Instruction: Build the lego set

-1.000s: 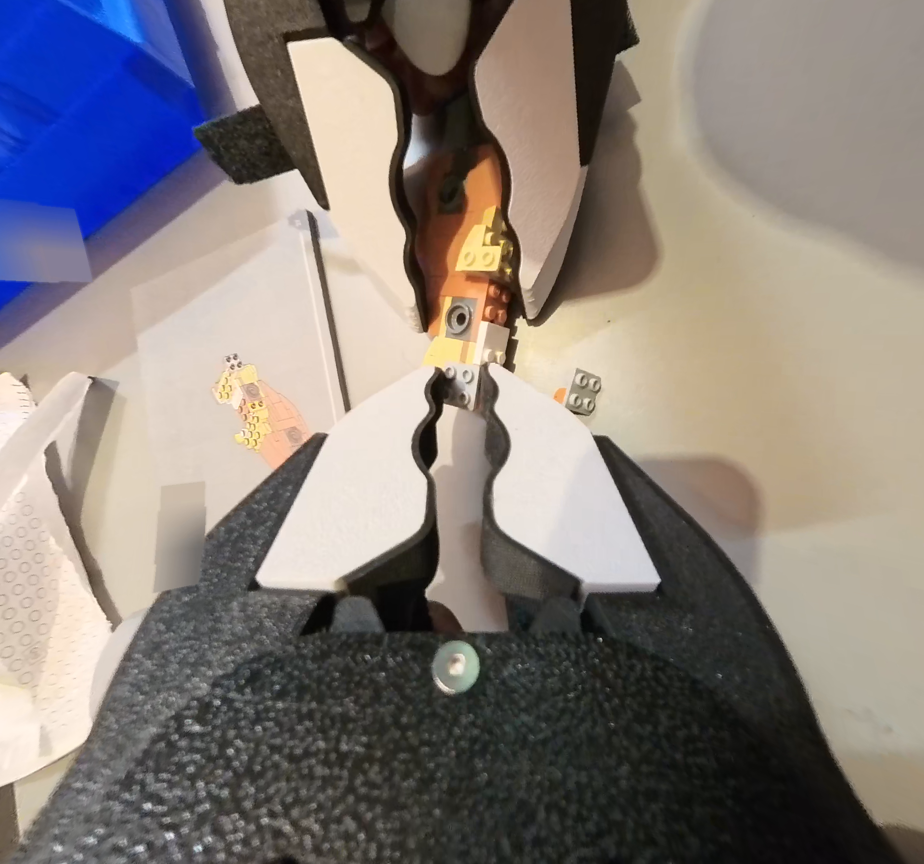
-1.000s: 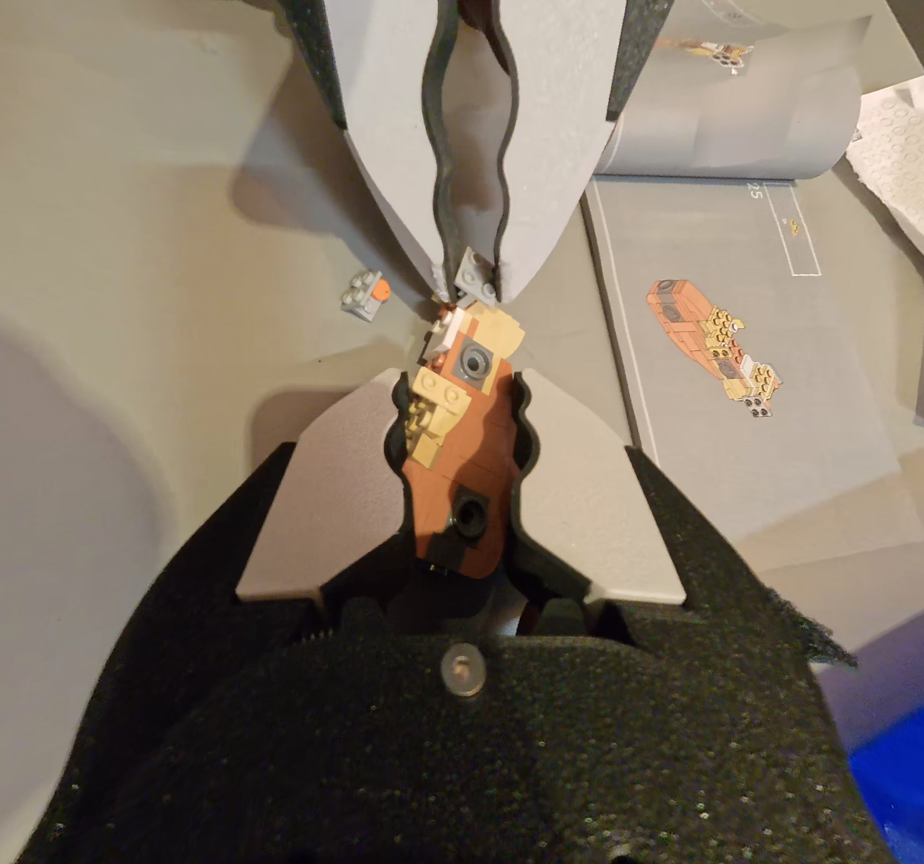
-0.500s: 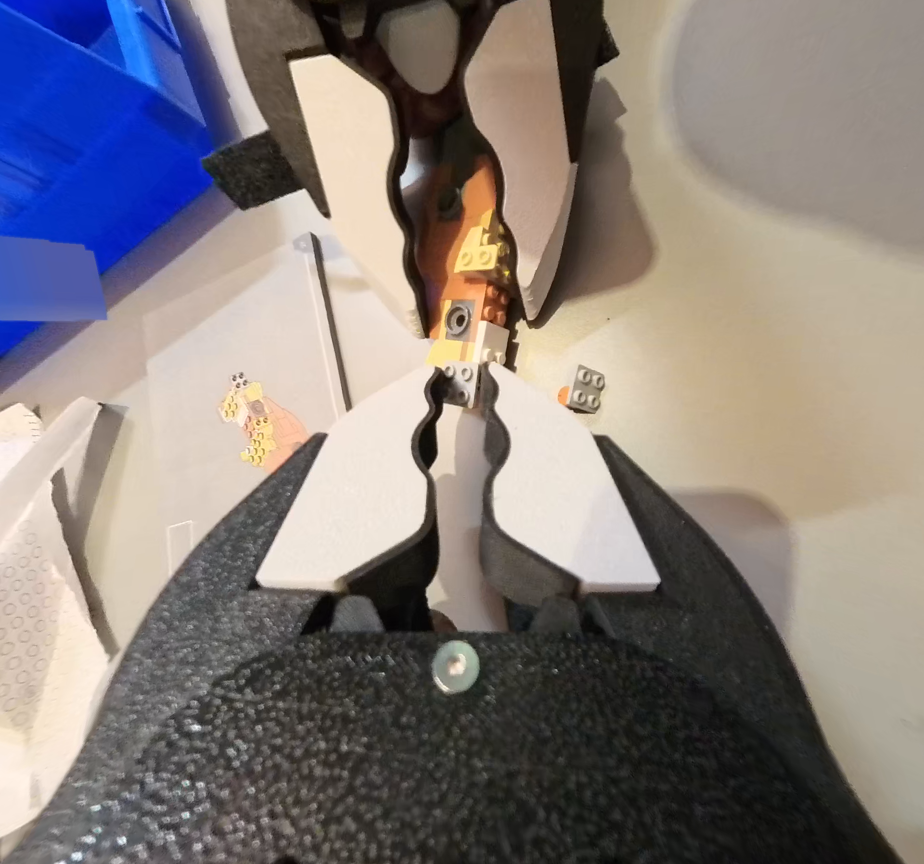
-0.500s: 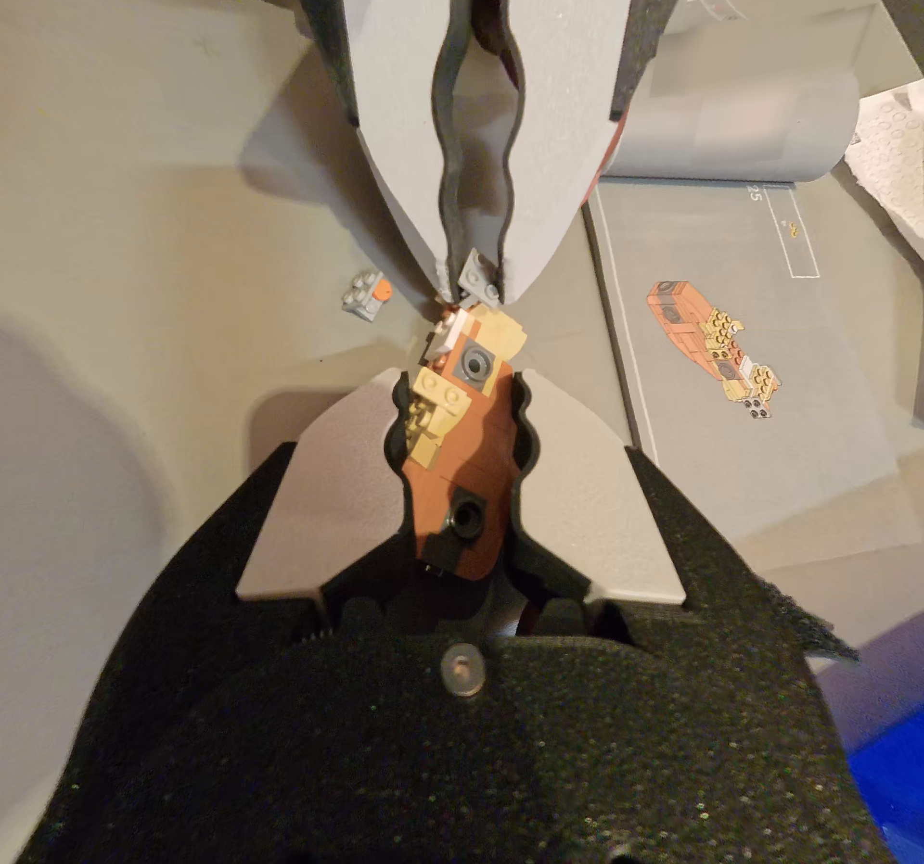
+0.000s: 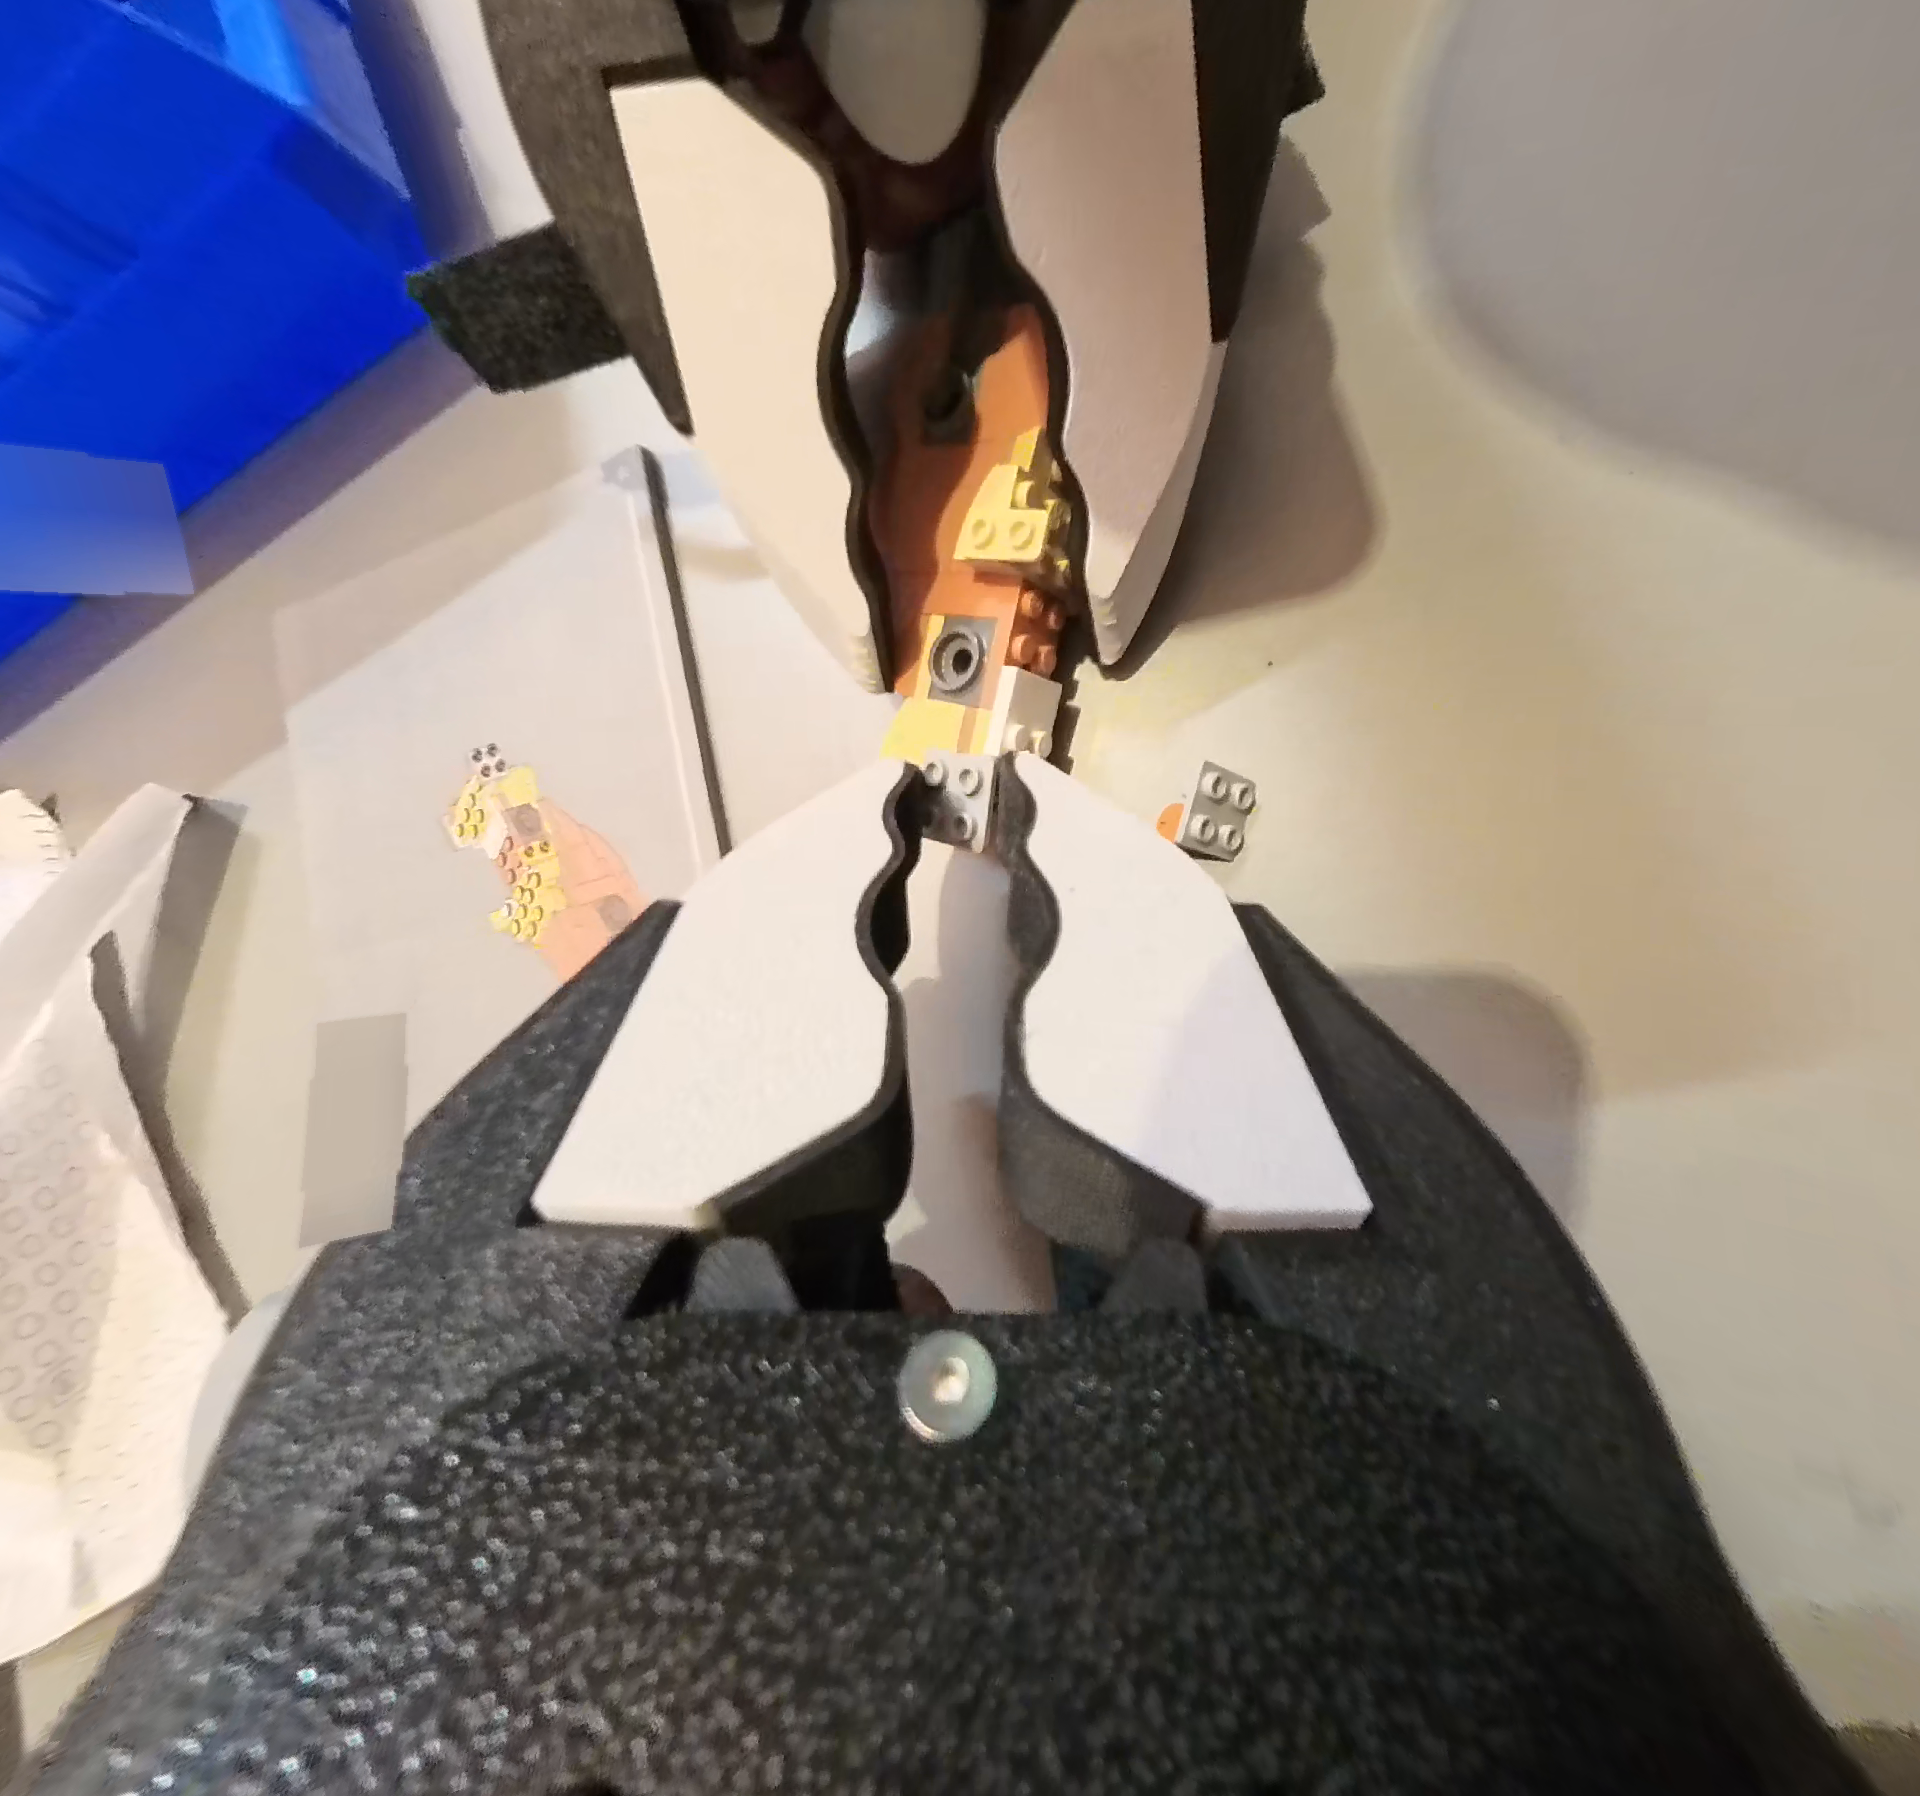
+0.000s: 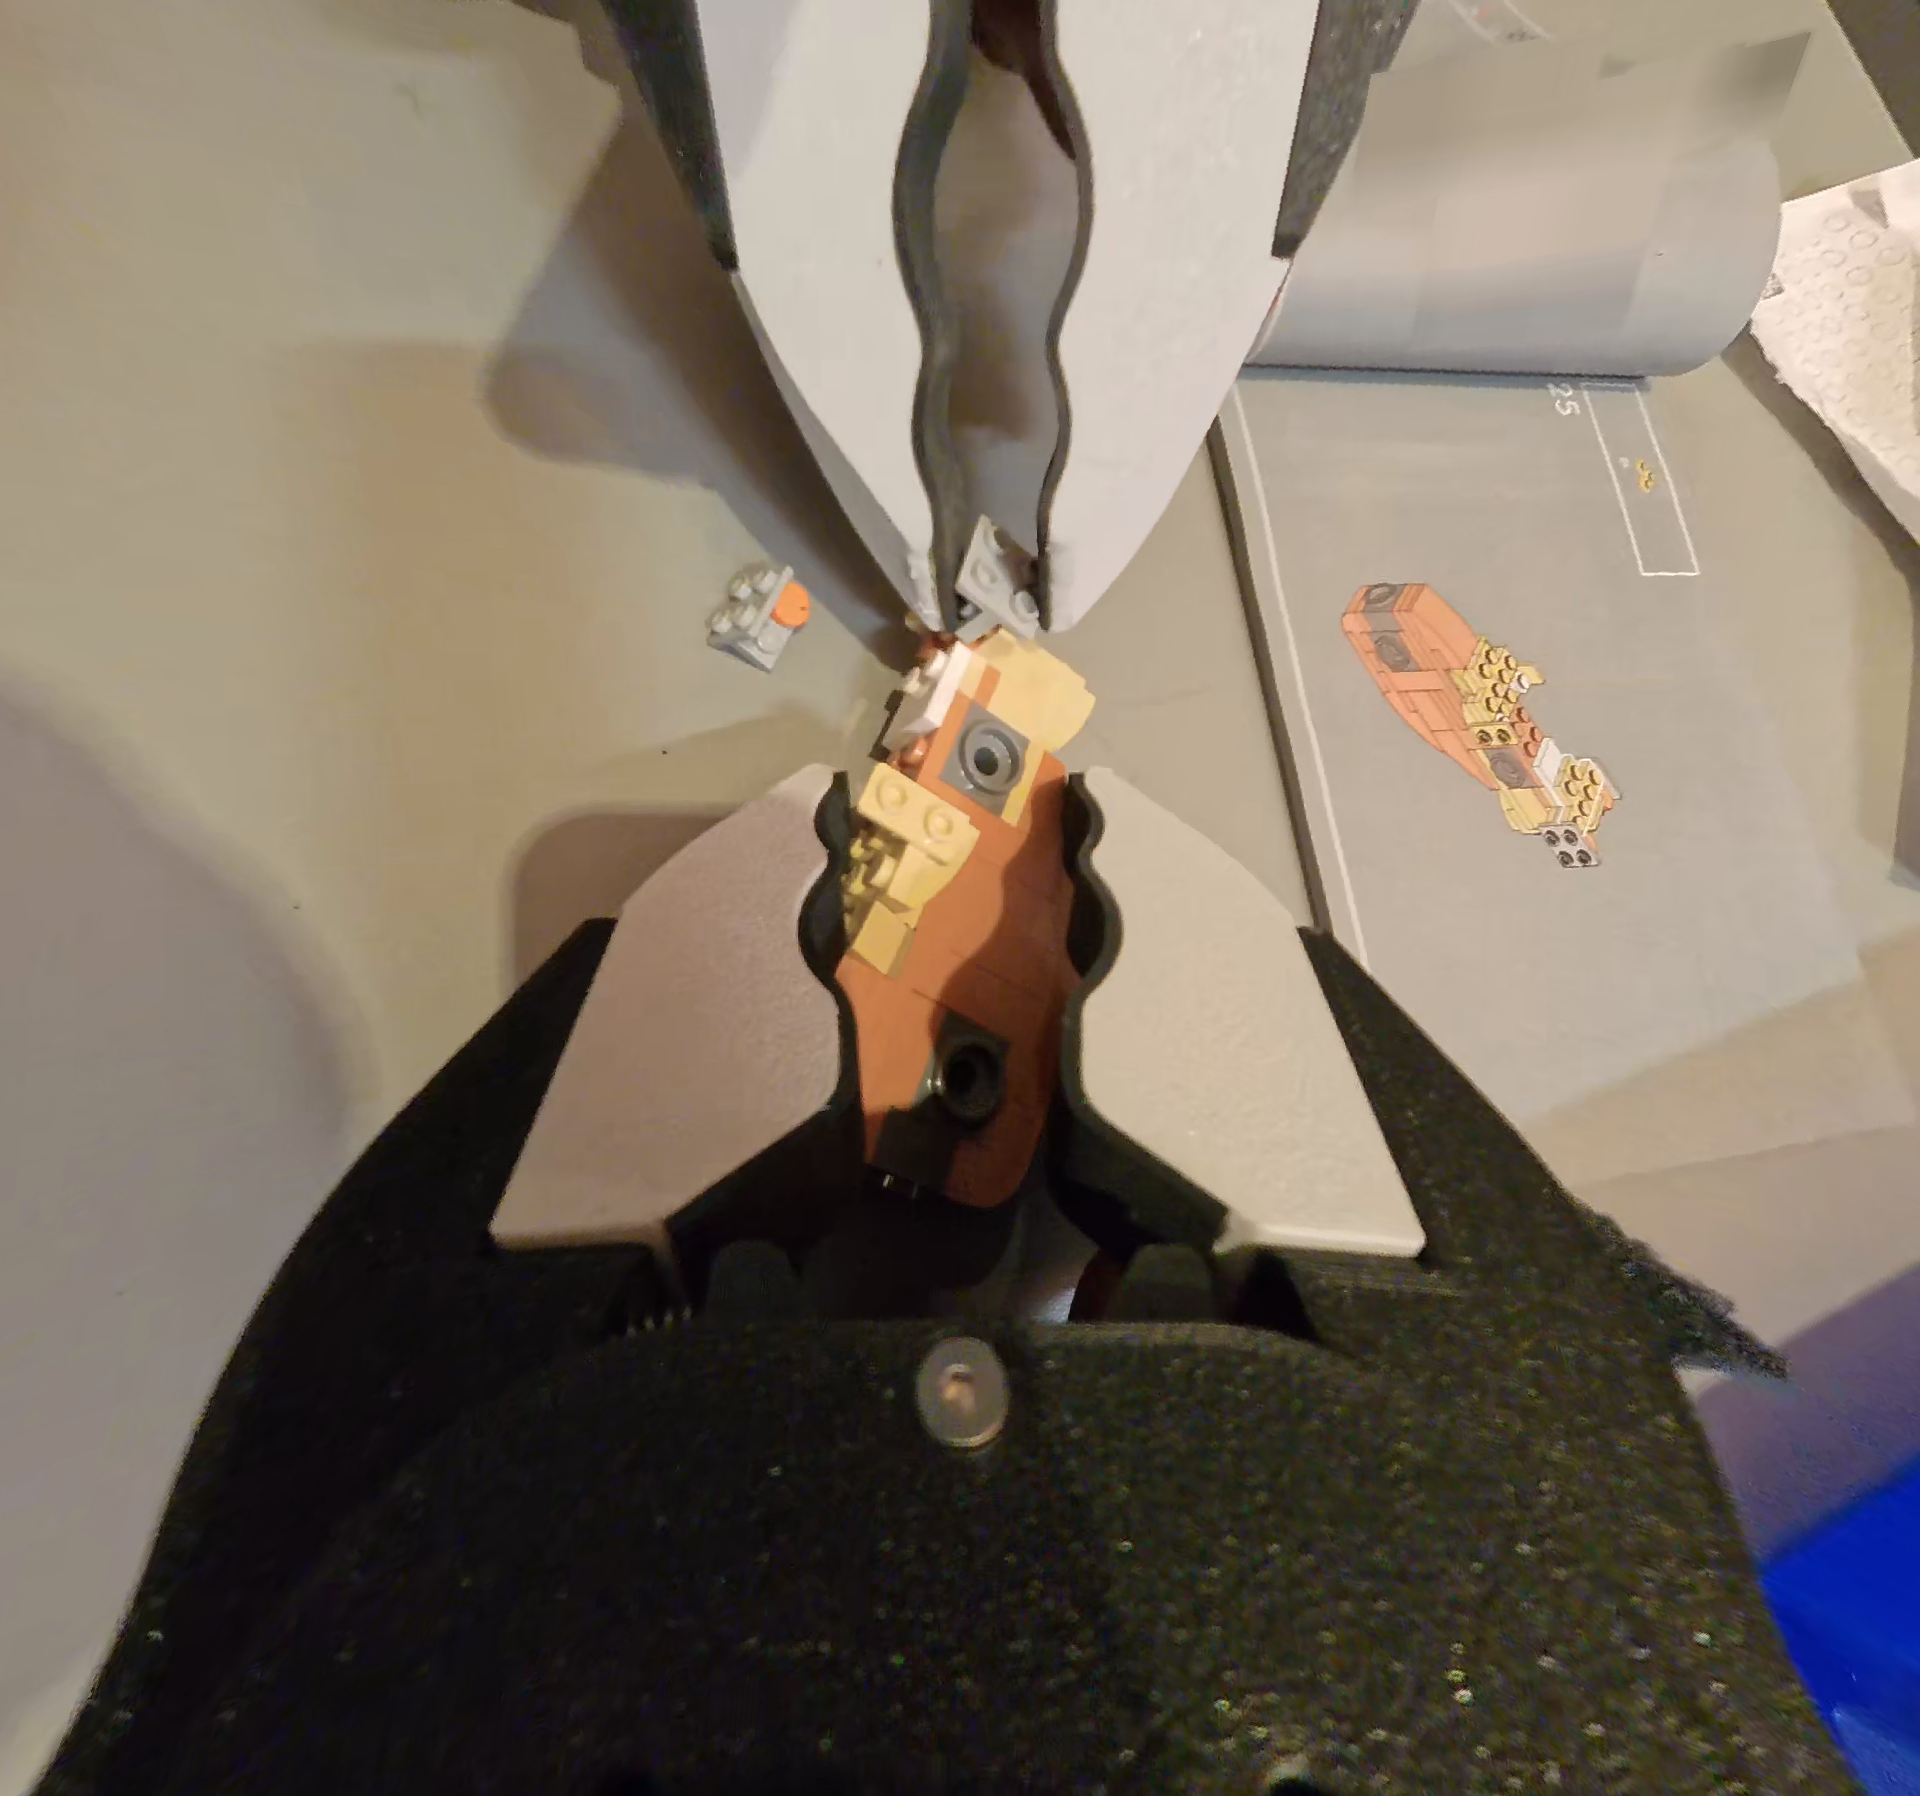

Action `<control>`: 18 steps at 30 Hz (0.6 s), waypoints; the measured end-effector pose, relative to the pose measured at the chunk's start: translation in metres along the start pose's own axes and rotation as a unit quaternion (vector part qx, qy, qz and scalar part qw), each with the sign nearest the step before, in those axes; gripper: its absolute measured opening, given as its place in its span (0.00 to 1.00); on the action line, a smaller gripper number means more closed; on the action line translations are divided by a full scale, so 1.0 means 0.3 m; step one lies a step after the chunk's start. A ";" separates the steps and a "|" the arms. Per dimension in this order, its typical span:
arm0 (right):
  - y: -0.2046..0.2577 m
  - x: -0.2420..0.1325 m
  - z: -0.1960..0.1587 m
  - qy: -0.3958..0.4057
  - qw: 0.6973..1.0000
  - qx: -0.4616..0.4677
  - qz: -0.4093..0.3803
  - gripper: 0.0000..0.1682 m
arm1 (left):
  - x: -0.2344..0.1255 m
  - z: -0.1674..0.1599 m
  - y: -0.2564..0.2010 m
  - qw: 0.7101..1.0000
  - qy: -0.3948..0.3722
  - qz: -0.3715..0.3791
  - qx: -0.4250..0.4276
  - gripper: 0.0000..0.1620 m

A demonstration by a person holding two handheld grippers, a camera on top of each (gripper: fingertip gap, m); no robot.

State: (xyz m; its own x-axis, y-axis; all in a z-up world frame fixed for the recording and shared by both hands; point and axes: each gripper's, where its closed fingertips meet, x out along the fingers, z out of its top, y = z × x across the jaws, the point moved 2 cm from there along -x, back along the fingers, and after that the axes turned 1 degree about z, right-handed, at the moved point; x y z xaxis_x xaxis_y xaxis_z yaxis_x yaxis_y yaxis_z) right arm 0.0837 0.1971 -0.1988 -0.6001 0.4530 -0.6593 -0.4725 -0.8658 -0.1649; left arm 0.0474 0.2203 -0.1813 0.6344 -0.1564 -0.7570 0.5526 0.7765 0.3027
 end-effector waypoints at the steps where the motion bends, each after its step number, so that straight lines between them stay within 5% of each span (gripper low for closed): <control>1: 0.000 0.000 0.000 0.000 1.000 0.000 0.000 0.23 | 0.000 0.000 0.000 1.000 0.008 0.003 0.005 0.08; 8: 0.000 0.000 0.001 0.000 1.000 -0.001 0.000 0.23 | -0.001 0.005 -0.004 0.997 0.045 0.029 0.064 0.08; 18: -0.004 0.001 -0.001 0.000 1.000 0.009 -0.001 0.24 | 0.001 -0.001 -0.003 0.999 0.003 0.023 0.028 0.09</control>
State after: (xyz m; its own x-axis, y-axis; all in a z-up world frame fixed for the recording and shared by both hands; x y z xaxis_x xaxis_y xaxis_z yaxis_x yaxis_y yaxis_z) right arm 0.0842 0.1982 -0.1990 -0.5986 0.4549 -0.6594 -0.4859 -0.8606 -0.1526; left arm 0.0469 0.2196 -0.1819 0.6569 -0.1167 -0.7449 0.5517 0.7478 0.3693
